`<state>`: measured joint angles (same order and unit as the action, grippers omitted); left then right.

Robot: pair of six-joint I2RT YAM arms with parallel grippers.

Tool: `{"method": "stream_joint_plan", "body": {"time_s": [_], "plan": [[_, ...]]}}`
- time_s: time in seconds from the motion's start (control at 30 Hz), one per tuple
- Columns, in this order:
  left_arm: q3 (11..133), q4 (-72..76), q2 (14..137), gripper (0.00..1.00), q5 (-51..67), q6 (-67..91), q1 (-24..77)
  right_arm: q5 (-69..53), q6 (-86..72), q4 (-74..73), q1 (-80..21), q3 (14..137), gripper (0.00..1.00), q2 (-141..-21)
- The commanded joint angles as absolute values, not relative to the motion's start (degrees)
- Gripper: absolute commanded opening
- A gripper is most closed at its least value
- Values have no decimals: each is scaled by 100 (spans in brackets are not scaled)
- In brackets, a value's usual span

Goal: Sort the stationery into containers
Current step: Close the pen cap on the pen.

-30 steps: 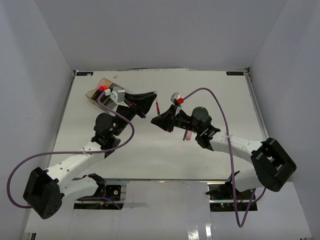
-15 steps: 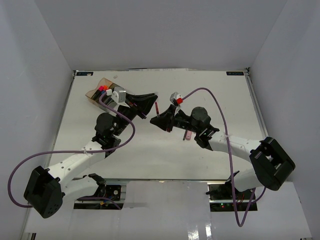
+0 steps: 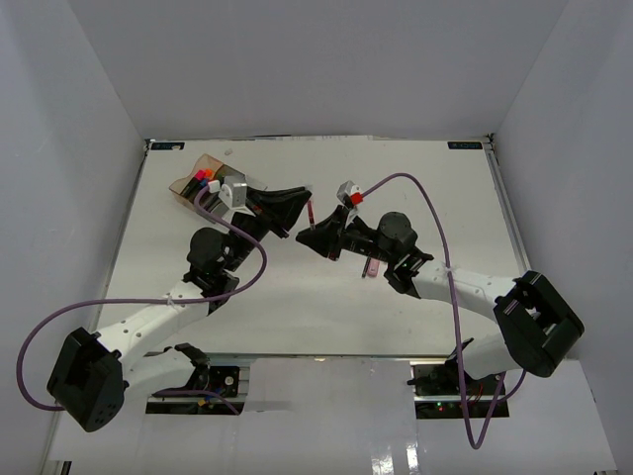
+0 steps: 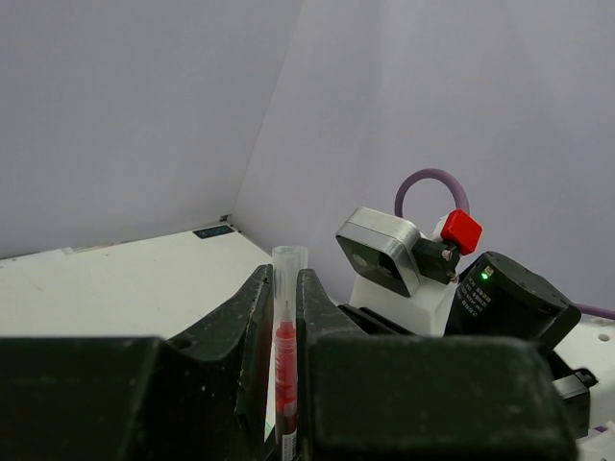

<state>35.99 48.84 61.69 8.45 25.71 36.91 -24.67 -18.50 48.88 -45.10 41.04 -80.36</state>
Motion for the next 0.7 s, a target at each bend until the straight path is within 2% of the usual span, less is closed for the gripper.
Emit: {"method": "stream_joint_plan", "body": {"time_s": [0.0, 0.4, 0.53, 0.67], "plan": [[3533, 5124, 6205, 0, 1011, 2654, 3665, -2259, -1925, 5528, -4535, 4263, 8, -7849], [3410, 5335, 6214, 8, 1046, 2681, 3665, -2162, -1942, 5695, -4526, 4368, 8, -7726], [3472, 5221, 6179, 18, 1116, 2610, 3665, -2180, -1925, 5634, -4526, 4351, 8, -7708], [3533, 5107, 6108, 35, 1151, 2488, 3665, -2162, -1925, 5607, -4535, 4307, 8, -7664]]}}
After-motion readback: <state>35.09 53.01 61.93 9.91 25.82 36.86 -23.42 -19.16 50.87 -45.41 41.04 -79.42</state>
